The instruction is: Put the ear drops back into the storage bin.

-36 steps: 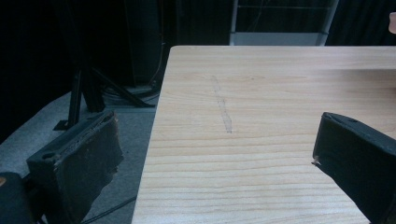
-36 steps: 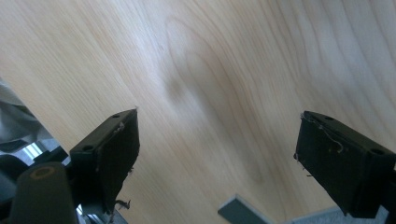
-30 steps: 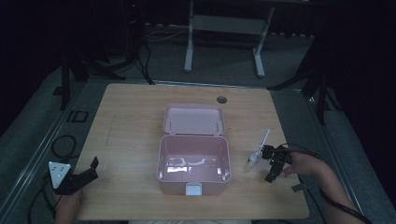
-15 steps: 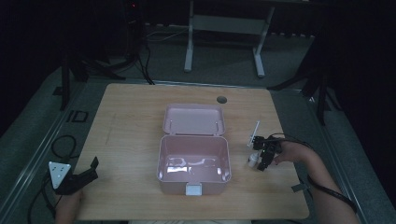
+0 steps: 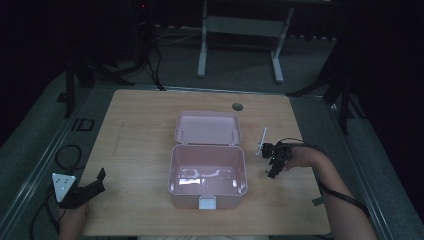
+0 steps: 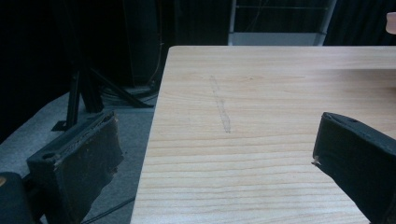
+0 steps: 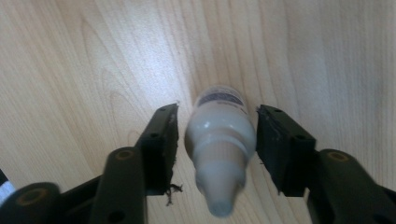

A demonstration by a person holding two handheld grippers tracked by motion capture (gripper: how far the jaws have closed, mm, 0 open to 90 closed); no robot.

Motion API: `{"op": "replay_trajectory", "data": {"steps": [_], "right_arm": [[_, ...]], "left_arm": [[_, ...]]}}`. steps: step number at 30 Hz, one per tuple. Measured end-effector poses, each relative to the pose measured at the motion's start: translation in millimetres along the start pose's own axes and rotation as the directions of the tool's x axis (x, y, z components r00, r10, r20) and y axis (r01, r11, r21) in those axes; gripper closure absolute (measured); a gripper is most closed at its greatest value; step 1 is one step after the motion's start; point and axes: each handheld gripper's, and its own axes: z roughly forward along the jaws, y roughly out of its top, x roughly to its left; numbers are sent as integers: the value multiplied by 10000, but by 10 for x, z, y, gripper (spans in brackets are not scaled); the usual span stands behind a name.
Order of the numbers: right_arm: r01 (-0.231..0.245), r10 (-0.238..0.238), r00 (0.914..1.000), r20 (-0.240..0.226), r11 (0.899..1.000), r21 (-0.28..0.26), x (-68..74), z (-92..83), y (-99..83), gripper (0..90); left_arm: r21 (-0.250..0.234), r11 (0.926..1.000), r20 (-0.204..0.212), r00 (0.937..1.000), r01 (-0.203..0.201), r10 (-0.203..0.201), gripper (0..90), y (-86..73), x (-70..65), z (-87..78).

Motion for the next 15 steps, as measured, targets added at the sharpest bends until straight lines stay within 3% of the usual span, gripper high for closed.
{"op": "replay_trajectory", "data": {"steps": [5, 9, 13, 15], "right_arm": [[528, -530, 9985, 96, 9985, 171, 30, 34, 33, 576], [895, -901, 9957, 216, 9956, 284, 58, 38, 52, 582], [1335, -1349, 9902, 373, 9903, 374, 96, 22, 59, 597], [1771, -1785, 9832, 367, 9834, 396, 133, 9, 59, 597]], "left_arm": [[8, 10000, 15, 10000, -1, 1, 14, 0, 0, 1], [6, 10000, 28, 10000, -8, 8, 14, 0, 0, 0], [8, 10000, 32, 10000, -2, 2, 14, 0, 1, 1], [7, 10000, 41, 10000, 2, -2, 14, 0, 1, 0]]}}
